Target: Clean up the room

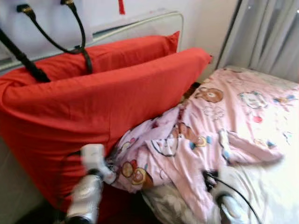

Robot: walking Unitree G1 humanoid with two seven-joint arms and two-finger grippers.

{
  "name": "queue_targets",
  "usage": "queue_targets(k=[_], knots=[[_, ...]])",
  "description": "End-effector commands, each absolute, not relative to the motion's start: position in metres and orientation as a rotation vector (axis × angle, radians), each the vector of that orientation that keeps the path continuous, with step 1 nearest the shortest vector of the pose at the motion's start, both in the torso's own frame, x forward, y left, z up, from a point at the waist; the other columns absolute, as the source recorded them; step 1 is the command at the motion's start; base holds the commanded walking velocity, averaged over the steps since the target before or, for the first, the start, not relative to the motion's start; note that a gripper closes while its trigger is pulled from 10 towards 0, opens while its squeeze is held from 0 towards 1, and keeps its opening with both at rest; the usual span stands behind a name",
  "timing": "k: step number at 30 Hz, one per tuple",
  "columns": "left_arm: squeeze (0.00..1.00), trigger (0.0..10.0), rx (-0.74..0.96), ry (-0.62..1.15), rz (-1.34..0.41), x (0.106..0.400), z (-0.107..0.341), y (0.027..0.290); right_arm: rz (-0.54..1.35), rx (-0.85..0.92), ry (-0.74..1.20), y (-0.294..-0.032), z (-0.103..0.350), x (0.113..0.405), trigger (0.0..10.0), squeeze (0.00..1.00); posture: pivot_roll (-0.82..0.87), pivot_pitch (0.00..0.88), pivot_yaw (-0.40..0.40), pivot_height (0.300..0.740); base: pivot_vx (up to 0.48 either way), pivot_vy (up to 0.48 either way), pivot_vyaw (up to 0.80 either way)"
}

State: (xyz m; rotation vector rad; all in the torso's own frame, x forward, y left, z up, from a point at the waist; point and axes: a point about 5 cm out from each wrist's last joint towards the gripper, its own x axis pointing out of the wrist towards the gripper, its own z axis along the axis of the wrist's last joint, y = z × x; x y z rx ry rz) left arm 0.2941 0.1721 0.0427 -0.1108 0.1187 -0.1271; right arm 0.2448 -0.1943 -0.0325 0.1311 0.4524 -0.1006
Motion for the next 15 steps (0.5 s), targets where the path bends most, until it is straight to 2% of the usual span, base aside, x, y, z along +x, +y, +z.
queue_targets(k=[1, 7, 15], knots=[[0.0, 10.0, -0.092, 0.123, -0.081, 0.292, 0.043, 0.189, -0.067, 0.144, 0.43, -0.181, -0.028, 0.253, 10.0, 0.0, 0.03, 0.0, -0.049, 0.653, 0.0, 0.0, 0.0], [0.0, 10.0, -0.09, 0.121, -0.08, 0.29, 0.043, 0.191, -0.088, 0.134, 0.505, -0.183, -0.036, 0.248, 10.0, 0.0, 0.03, 0.005, -0.047, 0.653, 0.0, 0.0, 0.0], [0.0, 10.0, -0.08, 0.115, -0.097, 0.283, 0.047, 0.192, -0.084, 0.135, 0.587, -0.184, -0.046, 0.237, 10.0, 0.0, 0.06, 0.083, -0.036, 0.653, 0.0, 0.0, 0.0]])
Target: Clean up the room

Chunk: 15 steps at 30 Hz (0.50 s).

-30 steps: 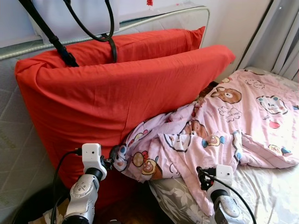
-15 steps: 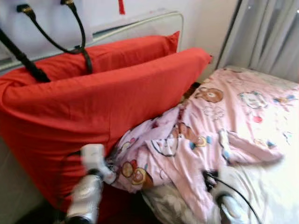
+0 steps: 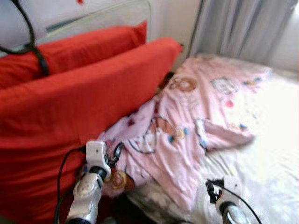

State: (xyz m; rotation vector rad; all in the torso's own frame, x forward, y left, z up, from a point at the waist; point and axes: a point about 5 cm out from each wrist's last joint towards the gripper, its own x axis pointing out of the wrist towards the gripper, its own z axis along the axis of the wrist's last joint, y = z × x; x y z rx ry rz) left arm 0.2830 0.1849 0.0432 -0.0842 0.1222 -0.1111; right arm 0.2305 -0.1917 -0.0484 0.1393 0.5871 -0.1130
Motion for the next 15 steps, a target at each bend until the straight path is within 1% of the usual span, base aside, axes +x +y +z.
queue_targets(k=[1, 3, 5, 6, 8, 10, 12, 15], knots=[[0.0, 10.0, -0.078, 0.114, -0.099, 0.282, 0.0477, 0.1929, -0.085, 0.133, 0.592, -0.1843, -0.0464, 0.2363, 10.0, 0.0, 0.06, 0.091, -0.035, 0.653, 0.0, 0.0, 0.0], [0.0, 10.0, -0.072, 0.117, -0.101, 0.2799, 0.0485, 0.1946, -0.079, 0.128, 0.607, -0.1837, -0.0472, 0.2362, 10.0, 0.0, 0.07, 0.132, -0.029, 0.653, 0.0, 0.0, 0.0], [0.0, 10.0, -0.067, 0.123, -0.104, 0.2792, 0.0472, 0.1949, -0.071, 0.12, 0.622, -0.1825, -0.0481, 0.2361, 10.0, 0.0, 0.07, 0.133, -0.029, 0.653, 0.0, 0.0, 0.0], [0.0, 10.0, -0.063, 0.128, -0.103, 0.2784, 0.0479, 0.1961, -0.059, 0.12, 0.611, -0.181, -0.0466, 0.238, 10.0, 0.0, 0.07, 0.151, -0.025, 0.643, 0.0, 0.0, 0.0], [0.0, 10.0, -0.064, 0.128, -0.099, 0.278, 0.0497, 0.1968, -0.051, 0.125, 0.576, -0.1805, -0.0436, 0.2403, 10.0, 0.0, 0.07, 0.158, -0.022, 0.633, 0.0, 0.0, 0.0], [0.0, 10.0, -0.062, 0.13, -0.099, 0.278, 0.0496, 0.1969, -0.049, 0.121, 0.569, -0.1807, -0.043, 0.2405, 10.0, 0.0, 0.07, 0.159, -0.021, 0.633, 0.0, 0.0, 0.0], [0.0, 10.0, -0.059, 0.135, -0.1, 0.2781, 0.0503, 0.1966, -0.042, 0.108, 0.578, -0.1802, -0.0423, 0.2427, 10.0, 0.0, 0.08, 0.188, -0.018, 0.633, 0.0, 0.0, 0.0], [0.0, 10.0, -0.058, 0.138, -0.101, 0.2758, 0.0512, 0.1965, -0.02, 0.094, 0.596, -0.178, -0.0421, 0.2448, 10.0, 0.0, 0.09, 0.193, -0.017, 0.633, 0.0, 0.0, 0.0]])
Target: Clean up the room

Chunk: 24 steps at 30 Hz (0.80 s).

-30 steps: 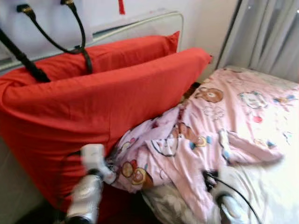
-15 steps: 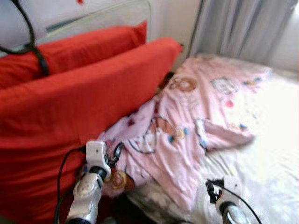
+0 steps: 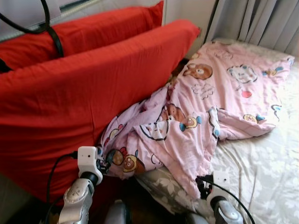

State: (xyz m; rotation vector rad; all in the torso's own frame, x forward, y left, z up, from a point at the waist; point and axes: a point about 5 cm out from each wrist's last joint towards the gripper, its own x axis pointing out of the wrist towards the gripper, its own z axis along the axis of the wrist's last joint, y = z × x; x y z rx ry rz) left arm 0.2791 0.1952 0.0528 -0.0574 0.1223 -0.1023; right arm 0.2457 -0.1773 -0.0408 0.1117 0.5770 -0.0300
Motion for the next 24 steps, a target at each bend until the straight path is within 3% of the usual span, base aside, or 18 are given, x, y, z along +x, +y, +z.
queue_targets(k=[1, 9, 10, 11, 12, 16, 17, 18, 19, 24], knots=[[0.0, 10.0, -0.057, 0.137, -0.101, 0.275, 0.052, 0.197, -0.009, 0.09, 0.597, -0.177, -0.042, 0.246, 10.0, 0.0, 0.1, 0.212, -0.017, 0.633, 0.0, 0.0, 0.0], [0.0, 10.0, -0.037, 0.122, -0.068, 0.268, 0.062, 0.207, 0.028, 0.076, 0.609, -0.163, -0.038, 0.255, 10.0, 0.0, 0.17, 0.258, -0.015, 0.633, 0.0, 0.0, 0.0], [0.0, 10.0, -0.034, 0.119, -0.067, 0.267, 0.065, 0.208, 0.034, 0.085, 0.605, -0.159, -0.036, 0.259, 10.0, 0.69, 0.18, 0.281, -0.008, 0.633, 0.0, 0.0, 0.0], [0.0, 10.0, -0.034, 0.119, -0.067, 0.267, 0.065, 0.208, 0.034, 0.085, 0.605, -0.159, -0.036, 0.259, 10.0, 0.69, 0.18, 0.281, -0.008, 0.633, 0.0, 0.0, 0.0], [0.0, 10.0, -0.034, 0.117, -0.067, 0.266, 0.068, 0.208, 0.039, 0.088, 0.6, -0.158, -0.034, 0.261, 10.0, 1.0, 0.18, 0.295, -0.006, 0.633, 0.0, 0.0, 0.0], [0.0, 10.0, -0.036, 0.114, -0.065, 0.263, 0.072, 0.205, 0.048, 0.07, 0.593, -0.154, -0.031, 0.265, 10.0, 1.0, 0.19, 0.328, -0.007, 0.633, 0.0, 0.0, 0.0], [0.0, 10.0, -0.036, 0.115, -0.065, 0.263, 0.073, 0.205, 0.052, 0.061, 0.591, -0.153, -0.03, 0.266, 10.0, 0.76, 0.19, 0.341, -0.01, 0.633, 0.0, 0.0, 0.0], [0.0, 10.0, -0.037, 0.115, -0.065, 0.262, 0.073, 0.204, 0.055, 0.056, 0.59, -0.153, -0.03, 0.267, 10.0, 0.76, 0.19, 0.341, -0.01, 0.633, 0.0, 0.0, 0.0], [0.0, 10.0, -0.036, 0.115, -0.065, 0.261, 0.073, 0.203, 0.057, 0.045, 0.593, -0.152, -0.03, 0.267, 10.0, 0.0, 0.2, 0.356, -0.013, 0.633, 0.0, 0.0, 0.0], [0.0, 10.0, -0.041, 0.12, -0.046, 0.253, 0.077, 0.205, 0.059, 0.023, 0.587, -0.151, -0.028, 0.27, 10.0, 0.0, 0.22, 0.387, -0.014, 0.633, 0.0, 0.0, 0.0]])
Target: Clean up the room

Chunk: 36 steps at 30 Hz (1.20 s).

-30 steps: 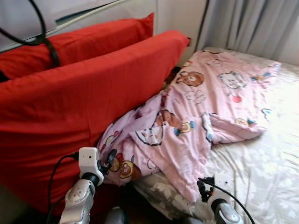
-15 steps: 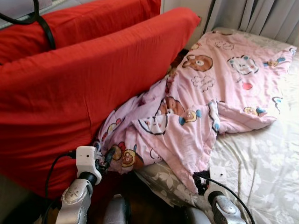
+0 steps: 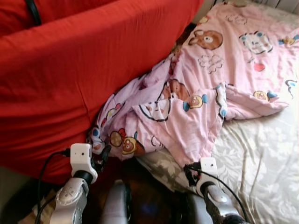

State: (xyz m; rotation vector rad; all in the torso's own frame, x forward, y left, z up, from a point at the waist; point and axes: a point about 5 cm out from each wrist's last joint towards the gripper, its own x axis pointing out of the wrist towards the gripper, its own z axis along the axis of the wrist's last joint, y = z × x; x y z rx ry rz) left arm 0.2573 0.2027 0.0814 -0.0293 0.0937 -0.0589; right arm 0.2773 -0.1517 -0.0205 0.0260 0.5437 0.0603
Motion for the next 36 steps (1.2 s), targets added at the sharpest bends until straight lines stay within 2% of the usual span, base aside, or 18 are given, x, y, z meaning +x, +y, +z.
queue_targets(k=[1, 18, 30, 31, 32, 33, 34, 36], knots=[[0.0, 10.0, -0.043, 0.128, -0.04, 0.247, 0.077, 0.206, 0.053, 0.021, 0.585, -0.152, -0.028, 0.27, 10.0, 0.0, 0.22, 0.398, -0.01, 0.633, 0.0, 0.0, 0.0], [0.0, 10.0, -0.051, 0.169, -0.043, 0.228, 0.078, 0.202, -0.031, 0.01, 0.51, -0.162, -0.015, 0.283, 10.0, 0.0, 0.25, 0.427, 0.0, 0.633, 0.0, 0.0, 0.0], [0.0, 10.0, -0.053, 0.187, -0.037, 0.224, 0.077, 0.201, -0.017, -0.028, 0.578, -0.16, -0.022, 0.278, 10.0, 0.0, 0.25, 0.433, -0.005, 0.633, 0.0, 0.0, 0.0], [0.0, 10.0, -0.053, 0.19, -0.036, 0.224, 0.077, 0.201, -0.013, -0.029, 0.586, -0.159, -0.023, 0.277, 6.8, 0.0, 0.25, 0.436, -0.004, 0.633, 0.0, 0.0, 0.0], [0.0, 10.0, -0.052, 0.19, -0.036, 0.224, 0.077, 0.201, -0.011, -0.03, 0.587, -0.158, -0.023, 0.276, 4.7, 0.0, 0.25, 0.436, -0.004, 0.633, 0.0, 0.0, 0.0], [0.0, 10.0, -0.052, 0.191, -0.036, 0.224, 0.077, 0.202, -0.01, -0.029, 0.587, -0.158, -0.023, 0.276, 4.7, 0.0, 0.25, 0.436, -0.004, 0.633, 0.0, 0.0, 0.0], [0.0, 10.0, -0.05, 0.19, -0.037, 0.224, 0.078, 0.201, -0.005, -0.03, 0.59, -0.157, -0.023, 0.276, 2.2, 0.0, 0.25, 0.436, -0.004, 0.633, 0.0, 0.0, 0.0], [0.0, 10.0, -0.049, 0.189, -0.038, 0.224, 0.078, 0.201, -0.003, -0.029, 0.591, -0.156, -0.023, 0.276, 0.0, 0.0, 0.25, 0.443, -0.004, 0.633, 0.0, 0.0, 0.0]])
